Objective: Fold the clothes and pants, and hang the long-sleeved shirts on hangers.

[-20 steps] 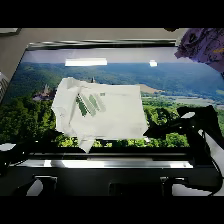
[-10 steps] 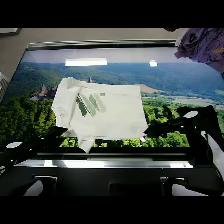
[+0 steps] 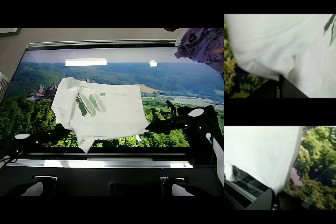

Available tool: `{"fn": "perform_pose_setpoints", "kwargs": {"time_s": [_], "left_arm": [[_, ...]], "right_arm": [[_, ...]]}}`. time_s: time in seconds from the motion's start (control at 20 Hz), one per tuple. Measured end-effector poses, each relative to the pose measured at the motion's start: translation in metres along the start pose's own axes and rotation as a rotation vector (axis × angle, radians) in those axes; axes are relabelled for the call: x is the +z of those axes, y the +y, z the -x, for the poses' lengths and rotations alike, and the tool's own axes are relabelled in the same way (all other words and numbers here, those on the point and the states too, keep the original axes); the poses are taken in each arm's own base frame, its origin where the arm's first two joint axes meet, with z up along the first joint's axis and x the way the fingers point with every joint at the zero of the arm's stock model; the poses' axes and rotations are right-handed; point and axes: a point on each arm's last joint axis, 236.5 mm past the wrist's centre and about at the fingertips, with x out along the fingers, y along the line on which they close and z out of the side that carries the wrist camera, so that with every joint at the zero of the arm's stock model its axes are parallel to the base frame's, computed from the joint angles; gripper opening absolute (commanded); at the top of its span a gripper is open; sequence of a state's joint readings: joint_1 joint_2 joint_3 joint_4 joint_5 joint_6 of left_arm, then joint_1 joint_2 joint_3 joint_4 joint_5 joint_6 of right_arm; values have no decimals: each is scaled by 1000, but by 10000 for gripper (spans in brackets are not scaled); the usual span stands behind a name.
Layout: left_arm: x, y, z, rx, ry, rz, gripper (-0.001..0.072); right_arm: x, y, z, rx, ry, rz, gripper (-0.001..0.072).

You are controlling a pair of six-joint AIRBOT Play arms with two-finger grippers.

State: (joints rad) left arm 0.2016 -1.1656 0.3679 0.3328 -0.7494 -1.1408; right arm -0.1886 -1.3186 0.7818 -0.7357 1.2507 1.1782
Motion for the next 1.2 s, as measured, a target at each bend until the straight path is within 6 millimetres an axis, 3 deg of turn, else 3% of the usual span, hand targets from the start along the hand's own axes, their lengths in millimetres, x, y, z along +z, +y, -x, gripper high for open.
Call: {"fn": "perform_pose_setpoints", "kwargs": {"time_s": [0.15,0.25,0.35,0.5,0.6,0.7,0.85,0.95,1.1,1.2], "left_arm": [[30,-66,23,-76,-33,-163,15],[60,-115,55,-80,-113,-306,15],[85,-167,103,-53,-219,-471,15],[112,-248,207,19,-469,-710,16],[111,-292,288,68,-663,-821,17],[94,-324,362,87,-841,-887,17],[54,-346,444,83,-1041,-943,17],[30,-349,478,75,-1128,-946,17],[12,-345,510,69,-1217,-910,17],[16,-342,512,79,-1224,-887,19]], "right_arm": [[28,30,32,-7,-112,109,25],[57,63,67,-13,-222,218,25],[85,111,117,-21,-364,354,25],[100,190,204,-58,-589,562,26],[89,236,263,-114,-736,681,26],[62,275,312,-165,-867,779,26],[9,316,363,-207,-1029,875,26],[-21,332,386,-224,-1119,900,26],[-46,342,412,-243,-1228,901,26],[-44,342,418,-247,-1254,882,26]]}}
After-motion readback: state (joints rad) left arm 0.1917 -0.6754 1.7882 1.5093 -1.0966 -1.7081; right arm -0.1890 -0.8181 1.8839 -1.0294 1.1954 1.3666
